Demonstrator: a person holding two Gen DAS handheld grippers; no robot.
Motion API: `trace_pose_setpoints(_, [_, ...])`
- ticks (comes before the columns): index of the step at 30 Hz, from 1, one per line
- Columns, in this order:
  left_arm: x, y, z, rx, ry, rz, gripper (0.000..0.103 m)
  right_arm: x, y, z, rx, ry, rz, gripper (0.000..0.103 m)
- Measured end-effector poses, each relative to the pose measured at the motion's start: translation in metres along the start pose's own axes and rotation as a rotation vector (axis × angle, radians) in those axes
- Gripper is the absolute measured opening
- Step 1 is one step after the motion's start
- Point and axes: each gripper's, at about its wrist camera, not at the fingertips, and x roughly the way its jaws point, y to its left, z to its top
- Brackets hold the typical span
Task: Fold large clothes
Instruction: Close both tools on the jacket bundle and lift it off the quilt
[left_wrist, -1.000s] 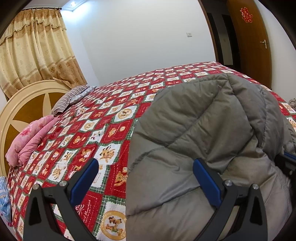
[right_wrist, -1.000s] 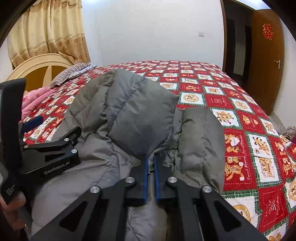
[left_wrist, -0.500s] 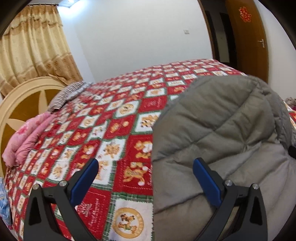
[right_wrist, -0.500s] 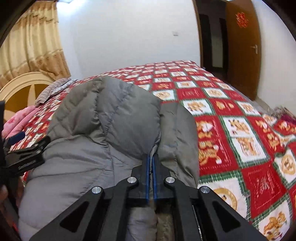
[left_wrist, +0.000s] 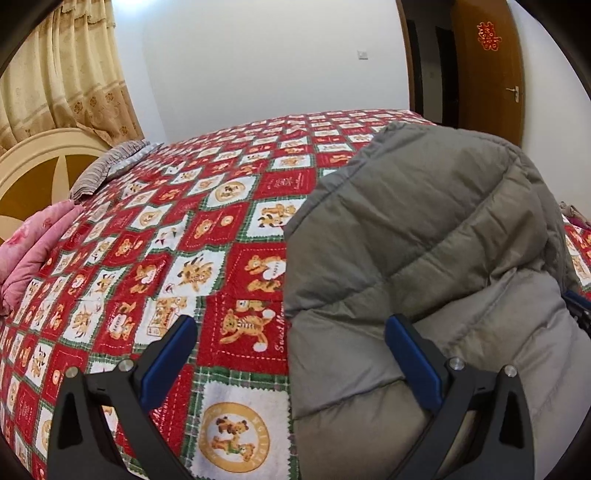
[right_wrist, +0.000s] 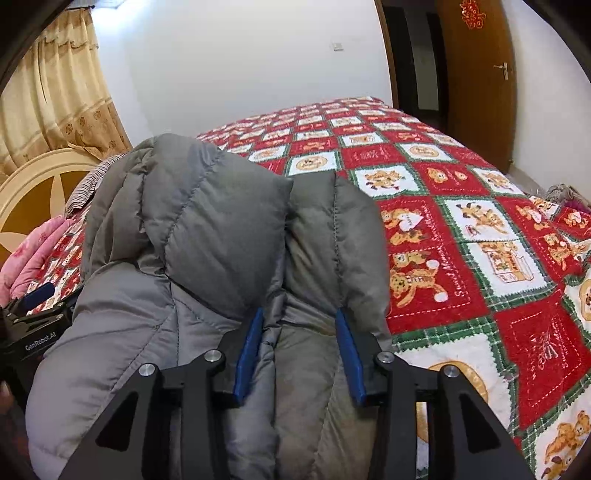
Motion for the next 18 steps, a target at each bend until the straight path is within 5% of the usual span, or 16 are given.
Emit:
trace_pose_setpoints(4, [0.002, 0.0, -0.004, 0.007, -0.009, -0.011, 0.103, 0.0, -0.007, -0.002, 0.067, -0.008, -0.024, 0.083])
trace_pose_setpoints(10, [0.007, 0.001, -0.007, -0.012, 0.01, -0.08, 0.103, 0.016, -0.009, -0.001, 0.106, 0.076, 0.133, 0.078])
trace_pose_setpoints(12, [0.008, -0.001, -0.007, -0.003, 0.017, -0.153, 0.083, 0.019, -0.006, -0.001, 0.108, 0.096, 0.176, 0.06])
trace_pose_setpoints(13, [0.008, -0.005, -0.007, 0.01, 0.025, -0.214, 0.056, 0.021, -0.004, -0.001, 0.113, 0.105, 0.203, 0.055])
trace_pose_setpoints(14, [0.005, -0.01, -0.008, 0.034, 0.03, -0.251, 0.043, 0.022, -0.003, -0.002, 0.12, 0.112, 0.225, 0.045])
trace_pose_setpoints(18, [-0.011, -0.026, -0.008, 0.111, 0.007, -0.194, 0.017, 0.017, 0.002, -0.006, 0.158, 0.107, 0.284, 0.025])
